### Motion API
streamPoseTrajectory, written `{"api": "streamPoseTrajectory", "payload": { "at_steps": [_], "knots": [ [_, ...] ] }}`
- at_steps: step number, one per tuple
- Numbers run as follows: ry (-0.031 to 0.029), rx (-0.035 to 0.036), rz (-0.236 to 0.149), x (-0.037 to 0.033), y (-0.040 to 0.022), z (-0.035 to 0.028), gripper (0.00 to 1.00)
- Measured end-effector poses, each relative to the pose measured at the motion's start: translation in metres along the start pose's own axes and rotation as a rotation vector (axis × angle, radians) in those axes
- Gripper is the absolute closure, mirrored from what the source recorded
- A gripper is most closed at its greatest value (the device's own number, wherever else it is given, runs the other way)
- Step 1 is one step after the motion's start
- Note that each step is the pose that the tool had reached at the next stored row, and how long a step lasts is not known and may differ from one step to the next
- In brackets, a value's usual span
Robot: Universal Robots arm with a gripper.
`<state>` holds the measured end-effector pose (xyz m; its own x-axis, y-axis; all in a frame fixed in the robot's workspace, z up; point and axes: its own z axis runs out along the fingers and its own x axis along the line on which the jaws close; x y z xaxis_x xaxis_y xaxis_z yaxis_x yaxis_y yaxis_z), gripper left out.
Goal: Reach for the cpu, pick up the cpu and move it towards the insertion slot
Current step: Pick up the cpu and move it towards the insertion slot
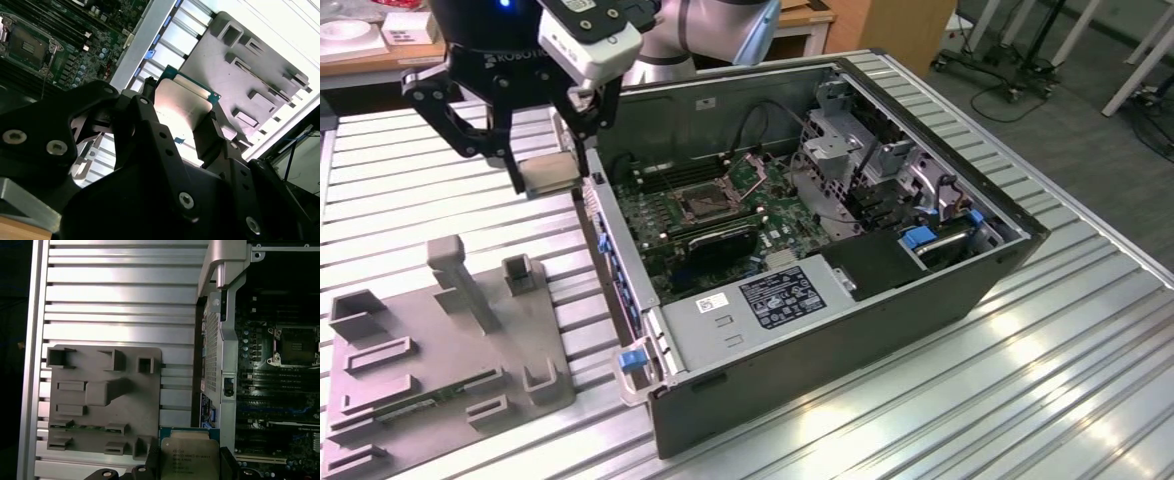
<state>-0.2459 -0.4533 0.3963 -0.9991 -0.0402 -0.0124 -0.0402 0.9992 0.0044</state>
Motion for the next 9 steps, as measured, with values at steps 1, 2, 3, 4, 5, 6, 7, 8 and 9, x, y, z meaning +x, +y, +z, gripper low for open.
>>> {"api": "streamPoseTrajectory", "payload": {
  "at_steps": [1,2,3,4,5,6,7,8,9],
  "knots": [
    [0.0,0.0,0.0,-0.0008,0.0,0.0,0.45],
    [0.0,0.0,0.0,-0.0015,-0.0001,0.0,0.45],
    [0.0,0.0,0.0,-0.0021,-0.0001,0.0001,0.45],
    [0.0,0.0001,0.0,-0.0028,-0.0001,0.0,0.45],
    [0.0,0.0,0.0,-0.0034,-0.0002,0.0001,0.45],
    [0.0,0.0,0.0,-0.0041,-0.0002,0.0001,0.45],
    [0.0,0.0,0.0,-0.0048,-0.0002,0.0001,0.45],
    [-0.0001,0.0,0.0,-0.0056,-0.0002,0.0001,0.45],
    [0.0,0.0,0.0,-0.0064,-0.0003,0.0001,0.45]
  ]
}}
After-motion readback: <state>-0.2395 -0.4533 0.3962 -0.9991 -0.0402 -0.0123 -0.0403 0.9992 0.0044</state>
